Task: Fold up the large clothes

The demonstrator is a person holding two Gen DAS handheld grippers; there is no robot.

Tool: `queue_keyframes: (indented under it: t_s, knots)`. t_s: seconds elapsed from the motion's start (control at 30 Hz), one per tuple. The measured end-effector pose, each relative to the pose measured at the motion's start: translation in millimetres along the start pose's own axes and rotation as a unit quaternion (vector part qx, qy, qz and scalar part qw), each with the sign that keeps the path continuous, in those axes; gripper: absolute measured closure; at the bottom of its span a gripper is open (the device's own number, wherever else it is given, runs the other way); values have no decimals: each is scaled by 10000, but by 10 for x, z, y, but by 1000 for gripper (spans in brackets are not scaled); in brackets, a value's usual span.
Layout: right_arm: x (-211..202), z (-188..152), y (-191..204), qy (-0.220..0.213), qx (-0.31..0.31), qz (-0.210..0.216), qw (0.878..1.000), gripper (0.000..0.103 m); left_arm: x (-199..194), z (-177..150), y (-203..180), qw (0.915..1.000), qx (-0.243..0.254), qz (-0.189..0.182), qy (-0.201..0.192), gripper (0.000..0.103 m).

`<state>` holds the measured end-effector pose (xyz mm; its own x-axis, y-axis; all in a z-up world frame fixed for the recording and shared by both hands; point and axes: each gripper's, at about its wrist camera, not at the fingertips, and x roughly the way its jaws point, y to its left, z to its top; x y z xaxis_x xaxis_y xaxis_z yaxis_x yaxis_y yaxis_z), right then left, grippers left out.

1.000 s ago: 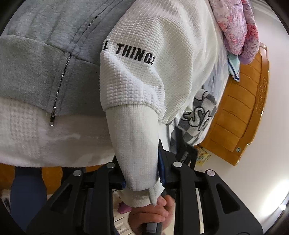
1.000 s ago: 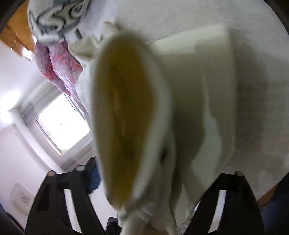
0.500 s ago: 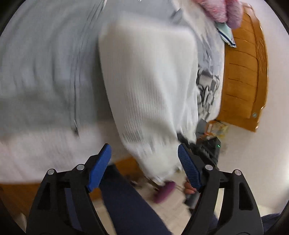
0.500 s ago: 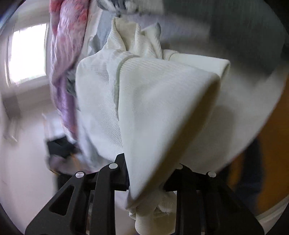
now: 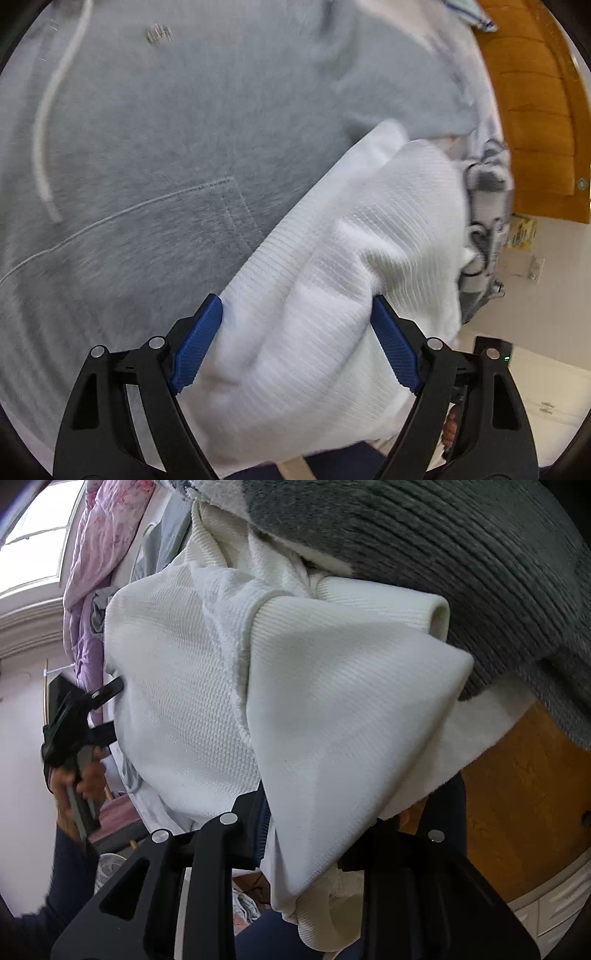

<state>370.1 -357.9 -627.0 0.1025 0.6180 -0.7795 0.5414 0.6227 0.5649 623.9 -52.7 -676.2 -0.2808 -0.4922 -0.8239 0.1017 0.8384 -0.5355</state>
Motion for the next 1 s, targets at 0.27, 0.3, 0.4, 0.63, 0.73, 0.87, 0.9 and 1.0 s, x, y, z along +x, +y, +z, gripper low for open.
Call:
queue_keyframes:
  t_s: [0.27,0.3,0.4,0.63,0.73,0.87,0.9,1.0]
  knots:
    - [-34,21,166,31,-106,-371,9993,77,141,74,-111,9995,147,296,-17,50]
    - [-35,18,216,36,-133,-458,9989,77,111,37,-160,9990,210,371,-115,58]
    - [-94,-9,393,1,-373,-666,9971,78,-5,-63,-290,9978,223,444,-440,68]
    - [-434,-56,852,-234,-743,-267,9966,79,-754,-474,-623,9920,249,123,-1234,73]
    - [-694,-26,1001,-401,-856,45,9955,79,-1178,-588,-893,9864,428,164,-1580,73]
    - [-1245,29,1100,-805,-1027,430,9905,79,-1664,-572,-1479,9757,1026,110,-1931,74]
    - [-1400,63,1080,-923,-1010,513,9893,79,-1682,-534,-1673,9736,1173,85,-1955,74]
    - [-1880,122,869,-1321,-887,575,9856,79,-1666,-363,-2280,9652,1730,-103,-1961,73]
